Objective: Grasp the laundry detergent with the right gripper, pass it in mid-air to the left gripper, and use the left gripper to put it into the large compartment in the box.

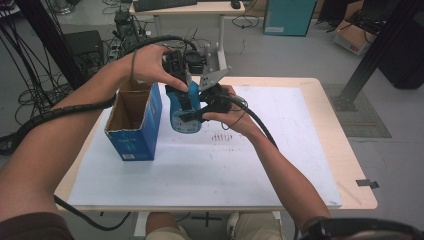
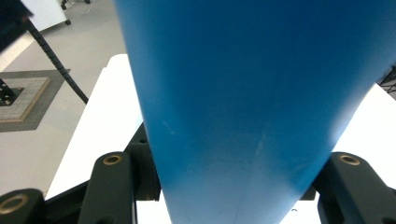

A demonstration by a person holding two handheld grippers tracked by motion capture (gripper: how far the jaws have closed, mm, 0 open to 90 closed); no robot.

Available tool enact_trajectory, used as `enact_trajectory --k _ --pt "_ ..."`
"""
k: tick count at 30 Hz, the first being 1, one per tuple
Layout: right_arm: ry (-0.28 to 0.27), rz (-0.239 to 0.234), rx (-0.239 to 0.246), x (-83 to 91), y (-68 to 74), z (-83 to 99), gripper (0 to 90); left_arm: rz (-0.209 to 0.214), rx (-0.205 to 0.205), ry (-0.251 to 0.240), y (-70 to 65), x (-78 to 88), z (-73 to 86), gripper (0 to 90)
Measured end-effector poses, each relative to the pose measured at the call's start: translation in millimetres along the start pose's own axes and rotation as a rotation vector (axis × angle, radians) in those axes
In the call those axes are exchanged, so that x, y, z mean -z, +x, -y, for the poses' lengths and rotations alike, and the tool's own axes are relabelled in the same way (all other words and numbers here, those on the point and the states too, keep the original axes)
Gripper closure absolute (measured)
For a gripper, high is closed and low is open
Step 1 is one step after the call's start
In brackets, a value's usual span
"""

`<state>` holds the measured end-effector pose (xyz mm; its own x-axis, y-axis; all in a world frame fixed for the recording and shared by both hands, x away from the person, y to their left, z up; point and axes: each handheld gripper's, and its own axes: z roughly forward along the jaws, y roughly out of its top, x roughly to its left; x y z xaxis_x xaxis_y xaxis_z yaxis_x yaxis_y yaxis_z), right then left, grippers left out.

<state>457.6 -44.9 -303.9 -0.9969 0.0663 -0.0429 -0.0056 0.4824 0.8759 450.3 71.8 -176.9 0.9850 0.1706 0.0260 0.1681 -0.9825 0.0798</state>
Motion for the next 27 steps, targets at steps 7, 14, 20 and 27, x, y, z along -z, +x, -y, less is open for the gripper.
enact_trajectory --k 7,14,20,27 --pt "-0.008 -0.002 -0.003 2.0 0.9 -1.0 43.0 -0.002 -0.006 0.005 -1.0 2.7 -2.9 4.6" --pt "-0.003 -0.003 -0.005 2.5 1.9 -1.1 43.0 -0.013 -0.007 0.005 -3.0 2.2 -2.4 4.6" --pt "-0.008 -0.004 -0.011 1.9 2.8 -2.0 43.0 -0.005 -0.006 0.005 -3.0 3.0 -0.4 4.5" --pt "-0.008 -0.004 -0.025 2.0 2.8 -2.0 43.0 -0.012 -0.011 0.001 -3.0 2.7 -0.3 4.6"
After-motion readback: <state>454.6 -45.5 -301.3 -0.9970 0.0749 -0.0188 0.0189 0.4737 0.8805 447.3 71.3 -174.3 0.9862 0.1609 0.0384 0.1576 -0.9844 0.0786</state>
